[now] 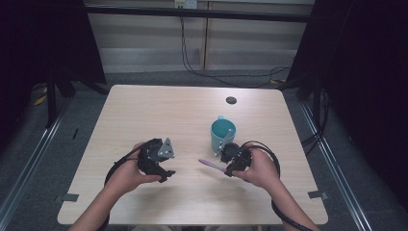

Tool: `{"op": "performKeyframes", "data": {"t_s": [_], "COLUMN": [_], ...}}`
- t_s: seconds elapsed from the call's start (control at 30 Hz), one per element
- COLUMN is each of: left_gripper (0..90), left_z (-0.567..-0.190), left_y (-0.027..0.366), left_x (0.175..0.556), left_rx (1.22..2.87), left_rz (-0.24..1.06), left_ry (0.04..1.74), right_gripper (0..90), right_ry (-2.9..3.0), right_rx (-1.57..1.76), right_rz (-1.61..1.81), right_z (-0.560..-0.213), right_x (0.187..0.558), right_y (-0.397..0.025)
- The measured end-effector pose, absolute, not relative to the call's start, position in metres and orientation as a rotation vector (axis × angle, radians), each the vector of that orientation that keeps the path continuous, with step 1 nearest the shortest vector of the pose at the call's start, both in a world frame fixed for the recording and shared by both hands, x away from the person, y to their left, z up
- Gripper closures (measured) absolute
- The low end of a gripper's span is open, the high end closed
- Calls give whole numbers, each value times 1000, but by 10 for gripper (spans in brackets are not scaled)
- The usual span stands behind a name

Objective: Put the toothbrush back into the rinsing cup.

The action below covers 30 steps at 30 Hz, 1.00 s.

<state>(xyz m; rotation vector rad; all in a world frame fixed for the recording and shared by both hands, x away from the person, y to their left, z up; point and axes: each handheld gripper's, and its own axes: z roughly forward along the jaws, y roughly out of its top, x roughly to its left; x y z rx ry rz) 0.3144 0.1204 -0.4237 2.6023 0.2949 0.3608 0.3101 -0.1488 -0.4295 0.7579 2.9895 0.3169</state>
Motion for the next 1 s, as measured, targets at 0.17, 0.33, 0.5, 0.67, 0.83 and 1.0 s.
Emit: {"op": "performKeyframes", "data": {"t_s": [0.17,0.33,0.5,0.67,0.83,1.0], "left_gripper": [252,257,271,292,317,328], "left_z": [-421,-418,-417,-417,-417,-415], "left_y": [114,108,105,100,93,87], "left_x": [314,314,315,314,311,310], "left_rx": [2608,2609,2615,2633,2650,2659], "left_rz": [373,385,389,396,403,414], "left_ry": [267,227,213,169,118,83], "right_gripper": [801,801,801,801,801,801], "right_ry": [2993,3001,3010,3007,3009,3010], "right_rx": [757,749,735,724,715,716], "right_rz": [325,336,339,352,351,364], "right_z": [-428,-427,-430,-429,-426,-424], "right_x": [310,311,312,313,312,313], "right_y": [-145,-141,-139,-137,-134,-133]}}
